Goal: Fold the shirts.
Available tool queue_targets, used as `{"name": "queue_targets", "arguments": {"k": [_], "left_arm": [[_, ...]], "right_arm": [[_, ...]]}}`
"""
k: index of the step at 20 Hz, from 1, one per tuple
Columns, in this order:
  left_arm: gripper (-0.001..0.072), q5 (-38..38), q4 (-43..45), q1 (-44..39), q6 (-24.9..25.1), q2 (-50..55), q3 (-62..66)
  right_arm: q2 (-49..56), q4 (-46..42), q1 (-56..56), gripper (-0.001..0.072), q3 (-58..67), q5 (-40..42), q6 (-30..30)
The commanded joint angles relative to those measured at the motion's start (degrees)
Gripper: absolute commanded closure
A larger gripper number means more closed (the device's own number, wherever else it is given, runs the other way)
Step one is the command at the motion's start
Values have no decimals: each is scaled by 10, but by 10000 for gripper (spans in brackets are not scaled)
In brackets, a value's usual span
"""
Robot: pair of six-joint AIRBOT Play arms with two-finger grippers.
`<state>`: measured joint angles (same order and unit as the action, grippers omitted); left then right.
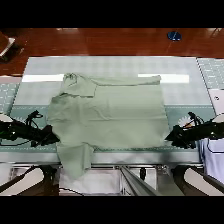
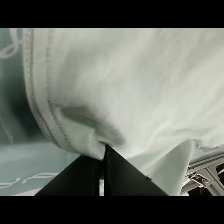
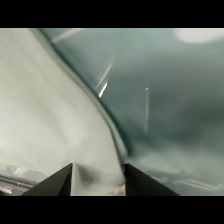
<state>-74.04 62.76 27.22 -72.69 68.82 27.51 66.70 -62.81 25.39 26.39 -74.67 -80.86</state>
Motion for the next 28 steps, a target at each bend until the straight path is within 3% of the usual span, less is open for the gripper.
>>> {"name": "queue_targets", "arguments": {"k": [1, 2, 3, 6, 8, 10, 12, 14, 17, 21, 25, 28], "left_arm": [[685, 9, -1, -14, 0, 0, 0], [685, 12, -8, -18, 0, 0, 1], [685, 13, -25, -18, 1, 0, 7], [685, -2, -148, -18, 36, -21, 64], [685, 8, -295, -19, 66, -61, 139], [685, 56, -428, -19, 96, -108, 232], [685, 139, -474, -19, 101, -156, 335], [685, 202, -450, -19, 101, -195, 431], [685, 216, -382, -18, 100, -244, 539], [685, 227, -256, -18, 82, -333, 600], [685, 224, -71, -18, 9, -439, 600], [685, 191, 16, -21, -1, -486, 599]], "right_arm": [[23, 60, -36, 443, 3, 64, 29], [23, 91, -39, 613, 9, 56, 55], [23, 133, -39, 692, 20, 38, 96], [20, 183, -41, 692, 117, -25, 115], [2, 198, -41, 693, 231, -42, 101], [-22, 212, -41, 693, 372, -34, 90], [-44, 210, -41, 693, 517, -6, 74], [-71, 188, -41, 693, 636, 29, 53], [-133, 153, -41, 692, 730, 47, 35], [-242, 83, -41, 693, 747, 47, 19], [-323, -9, -41, 692, 747, -17, -16], [-353, -45, -41, 692, 746, -62, -38]]}}
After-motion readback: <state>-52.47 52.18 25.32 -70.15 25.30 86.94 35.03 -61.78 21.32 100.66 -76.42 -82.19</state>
